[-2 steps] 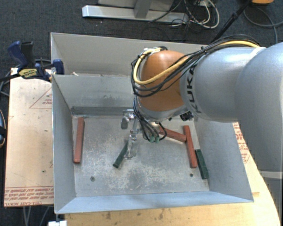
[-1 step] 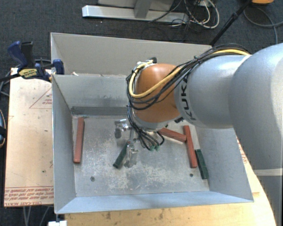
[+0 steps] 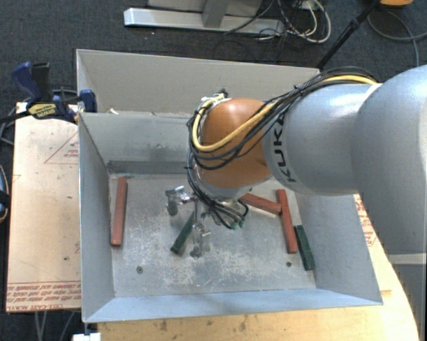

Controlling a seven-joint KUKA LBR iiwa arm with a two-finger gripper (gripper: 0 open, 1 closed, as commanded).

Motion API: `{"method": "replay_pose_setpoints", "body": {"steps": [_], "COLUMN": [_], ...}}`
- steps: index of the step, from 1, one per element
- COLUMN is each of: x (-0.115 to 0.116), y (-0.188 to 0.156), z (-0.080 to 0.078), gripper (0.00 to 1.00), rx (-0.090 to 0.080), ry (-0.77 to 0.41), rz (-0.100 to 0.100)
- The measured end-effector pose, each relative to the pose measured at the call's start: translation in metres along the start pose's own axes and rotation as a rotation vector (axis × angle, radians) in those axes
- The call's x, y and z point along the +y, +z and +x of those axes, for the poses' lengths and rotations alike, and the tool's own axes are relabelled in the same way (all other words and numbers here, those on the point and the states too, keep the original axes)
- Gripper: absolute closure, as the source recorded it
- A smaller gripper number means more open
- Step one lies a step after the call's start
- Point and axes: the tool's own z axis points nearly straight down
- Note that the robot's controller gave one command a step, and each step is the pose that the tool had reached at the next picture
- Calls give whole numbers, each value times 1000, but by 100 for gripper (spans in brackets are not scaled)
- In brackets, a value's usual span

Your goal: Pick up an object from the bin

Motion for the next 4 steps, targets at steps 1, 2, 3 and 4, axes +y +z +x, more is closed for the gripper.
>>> {"method": "replay_pose_setpoints", "body": {"steps": [1,2,3,4], "x": [0,0,8,8], "y": [-38,23,34,34], "z": [-1,6,-1,-1], "gripper": [0,0,100,100], "rx": [-7,-8,-8,-7], "ry": [0,-170,-367,-366], "rz": [1,2,3,2]}}
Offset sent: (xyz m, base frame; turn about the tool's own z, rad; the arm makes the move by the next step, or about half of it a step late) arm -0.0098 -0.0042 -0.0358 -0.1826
